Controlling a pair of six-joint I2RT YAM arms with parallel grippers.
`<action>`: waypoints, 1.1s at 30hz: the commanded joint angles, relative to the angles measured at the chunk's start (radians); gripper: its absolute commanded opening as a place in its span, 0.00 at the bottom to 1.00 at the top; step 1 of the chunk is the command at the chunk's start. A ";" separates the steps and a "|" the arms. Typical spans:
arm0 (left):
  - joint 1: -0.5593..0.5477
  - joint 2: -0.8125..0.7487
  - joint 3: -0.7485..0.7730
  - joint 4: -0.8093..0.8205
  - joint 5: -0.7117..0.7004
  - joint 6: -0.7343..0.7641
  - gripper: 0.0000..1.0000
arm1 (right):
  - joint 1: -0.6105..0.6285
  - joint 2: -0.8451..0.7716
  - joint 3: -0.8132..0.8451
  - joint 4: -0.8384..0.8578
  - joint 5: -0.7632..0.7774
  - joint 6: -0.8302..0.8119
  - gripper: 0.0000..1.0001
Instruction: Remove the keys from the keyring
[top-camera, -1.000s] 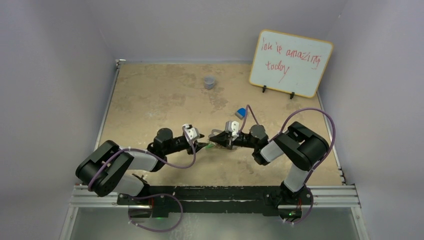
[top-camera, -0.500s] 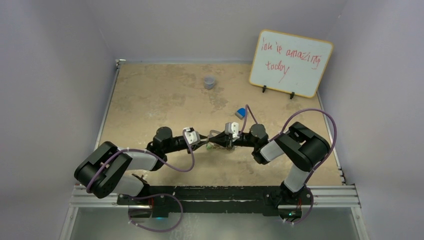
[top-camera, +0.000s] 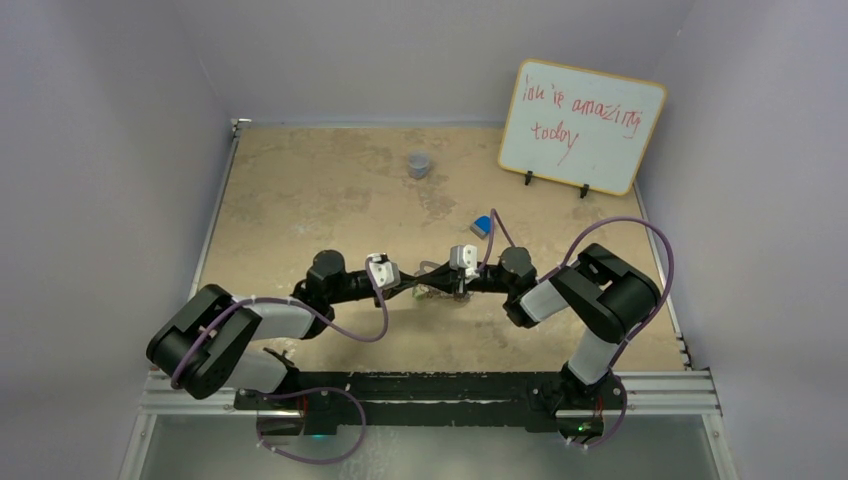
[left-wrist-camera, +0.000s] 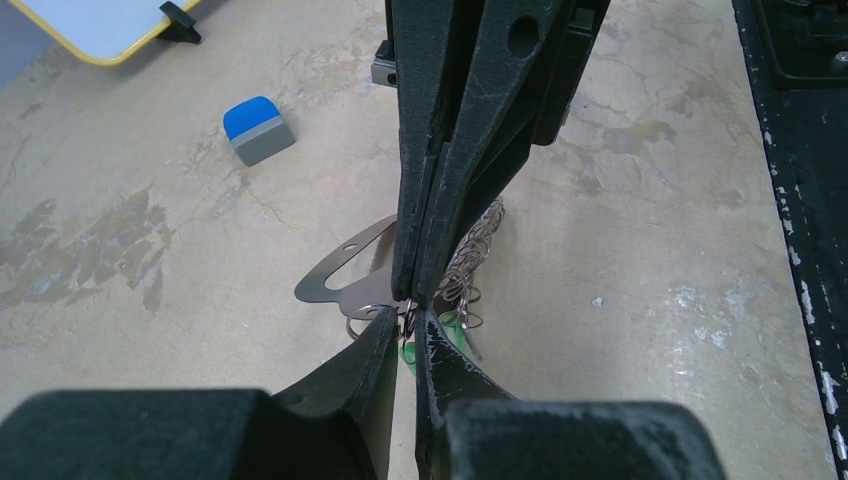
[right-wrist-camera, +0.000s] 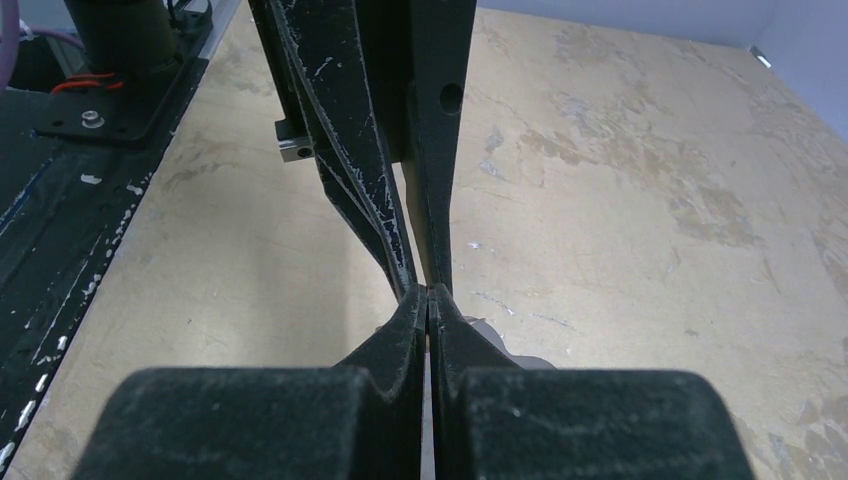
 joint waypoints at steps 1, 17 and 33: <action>0.002 -0.029 0.038 -0.011 0.063 0.020 0.08 | -0.004 -0.023 0.027 0.082 -0.033 -0.034 0.00; 0.002 -0.065 0.068 -0.034 -0.136 -0.249 0.00 | -0.011 -0.056 0.013 -0.013 0.113 -0.040 0.13; -0.061 -0.223 0.175 -0.529 -0.607 -0.820 0.00 | 0.000 -0.277 0.007 -0.341 0.474 0.252 0.41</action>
